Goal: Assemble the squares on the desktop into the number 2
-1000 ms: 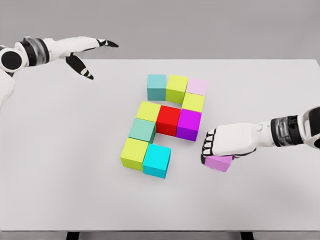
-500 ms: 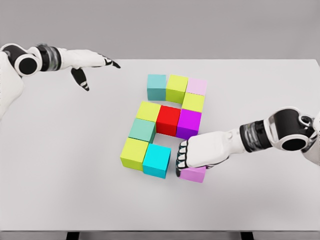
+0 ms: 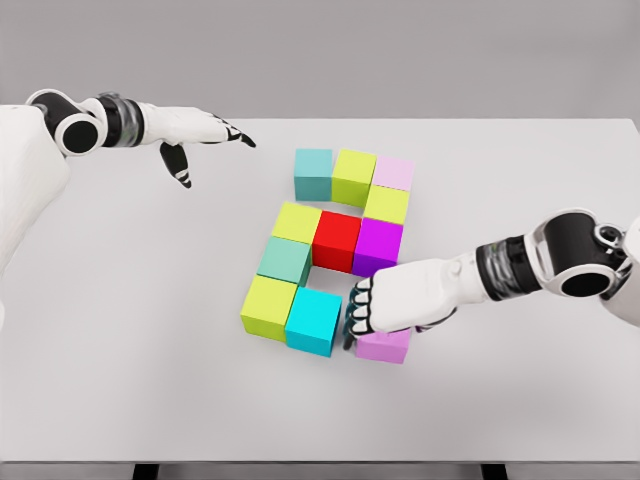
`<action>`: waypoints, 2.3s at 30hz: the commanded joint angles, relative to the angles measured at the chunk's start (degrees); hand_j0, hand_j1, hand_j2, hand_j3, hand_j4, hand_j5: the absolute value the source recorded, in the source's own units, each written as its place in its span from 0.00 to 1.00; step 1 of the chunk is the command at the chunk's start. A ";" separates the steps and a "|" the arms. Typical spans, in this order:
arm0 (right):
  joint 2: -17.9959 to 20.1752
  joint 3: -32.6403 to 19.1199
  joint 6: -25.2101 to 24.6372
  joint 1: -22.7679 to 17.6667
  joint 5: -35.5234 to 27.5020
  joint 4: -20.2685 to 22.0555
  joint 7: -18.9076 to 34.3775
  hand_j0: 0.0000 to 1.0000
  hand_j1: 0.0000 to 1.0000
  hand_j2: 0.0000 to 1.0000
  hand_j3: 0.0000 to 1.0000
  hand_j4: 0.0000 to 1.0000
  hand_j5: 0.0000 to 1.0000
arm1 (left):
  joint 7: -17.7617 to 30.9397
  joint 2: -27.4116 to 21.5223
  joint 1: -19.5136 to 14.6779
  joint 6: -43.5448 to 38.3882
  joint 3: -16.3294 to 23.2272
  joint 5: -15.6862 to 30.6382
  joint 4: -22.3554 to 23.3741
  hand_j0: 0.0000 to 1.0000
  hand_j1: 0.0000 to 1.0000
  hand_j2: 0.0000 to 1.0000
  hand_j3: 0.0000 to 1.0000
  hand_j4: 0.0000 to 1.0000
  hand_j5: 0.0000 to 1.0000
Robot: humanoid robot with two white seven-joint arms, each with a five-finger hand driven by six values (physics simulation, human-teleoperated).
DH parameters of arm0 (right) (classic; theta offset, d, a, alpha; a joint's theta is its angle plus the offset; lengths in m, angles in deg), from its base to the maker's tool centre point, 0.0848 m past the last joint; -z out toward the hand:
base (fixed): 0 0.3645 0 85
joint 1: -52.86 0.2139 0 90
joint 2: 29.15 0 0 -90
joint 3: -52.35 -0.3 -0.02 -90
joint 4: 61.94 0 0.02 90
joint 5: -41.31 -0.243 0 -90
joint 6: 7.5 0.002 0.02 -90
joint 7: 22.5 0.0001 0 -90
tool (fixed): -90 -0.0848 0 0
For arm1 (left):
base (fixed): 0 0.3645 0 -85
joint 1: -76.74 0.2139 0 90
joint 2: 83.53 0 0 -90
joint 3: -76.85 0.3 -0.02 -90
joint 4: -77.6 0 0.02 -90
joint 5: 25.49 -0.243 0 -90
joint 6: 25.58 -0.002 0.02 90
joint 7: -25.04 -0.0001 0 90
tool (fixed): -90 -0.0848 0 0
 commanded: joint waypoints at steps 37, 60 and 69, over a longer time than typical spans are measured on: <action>13.15 -7.29 -0.13 -7.73 0.35 0.01 -0.02 1.00 1.00 1.00 1.00 1.00 1.00 | -0.40 8.93 -0.97 -3.51 1.26 -9.70 3.95 1.00 1.00 1.00 1.00 1.00 1.00; 12.98 -9.56 -0.13 -5.89 1.58 -1.04 -0.02 1.00 1.00 1.00 1.00 1.00 1.00 | -3.21 11.39 -1.32 -8.35 2.31 -11.99 3.86 1.00 1.00 1.00 1.00 1.00 1.00; 10.60 -21.26 -0.13 -5.98 -26.28 -19.94 -0.02 1.00 1.00 1.00 1.00 1.00 1.00 | -3.12 8.49 -3.25 -7.91 3.90 -11.55 3.24 1.00 1.00 1.00 1.00 1.00 1.00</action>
